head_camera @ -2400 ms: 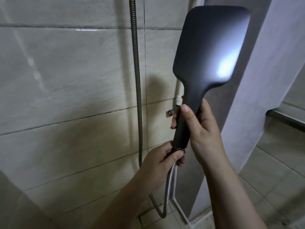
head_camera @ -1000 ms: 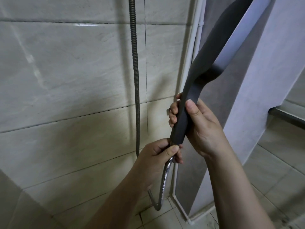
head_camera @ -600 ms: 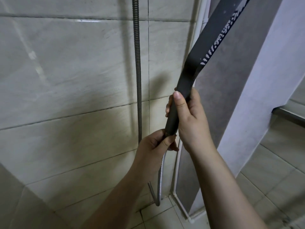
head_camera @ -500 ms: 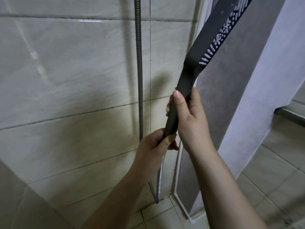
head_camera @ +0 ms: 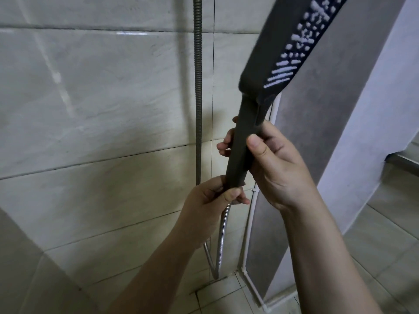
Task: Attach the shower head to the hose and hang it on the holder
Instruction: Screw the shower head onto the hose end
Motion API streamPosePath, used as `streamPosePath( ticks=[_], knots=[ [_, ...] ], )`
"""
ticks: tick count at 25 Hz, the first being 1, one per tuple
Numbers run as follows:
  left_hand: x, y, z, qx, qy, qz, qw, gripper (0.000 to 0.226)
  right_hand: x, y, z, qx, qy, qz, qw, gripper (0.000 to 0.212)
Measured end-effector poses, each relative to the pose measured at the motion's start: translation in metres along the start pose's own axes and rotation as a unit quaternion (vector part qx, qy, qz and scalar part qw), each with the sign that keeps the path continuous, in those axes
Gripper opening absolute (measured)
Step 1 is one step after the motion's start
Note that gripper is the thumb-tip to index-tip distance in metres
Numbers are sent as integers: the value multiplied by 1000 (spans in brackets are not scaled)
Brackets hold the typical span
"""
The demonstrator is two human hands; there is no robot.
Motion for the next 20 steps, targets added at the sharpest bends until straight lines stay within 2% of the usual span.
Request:
streamPosePath(
  ticks=[6,13,20],
  knots=[
    [-6,0,0,-75,38,13,996,16,0,4,7,-68,-54,-19,996,17],
    [-25,-1,-21,-99,61,33,993,32,3,13,14,-32,-69,-25,997,26],
    [-57,5,-48,-146,138,40,979,22,0,46,38,44,-24,-54,997,22]
  ],
)
Point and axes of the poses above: each hand's wrist, its own y-axis towards the middle knuckle, its own z-axis out of the palm, x = y × z, the point moved 4 cm from there along y, towards the middle knuckle, and after that the axes turned 4 degrees about -y, right-handed, at the moved point
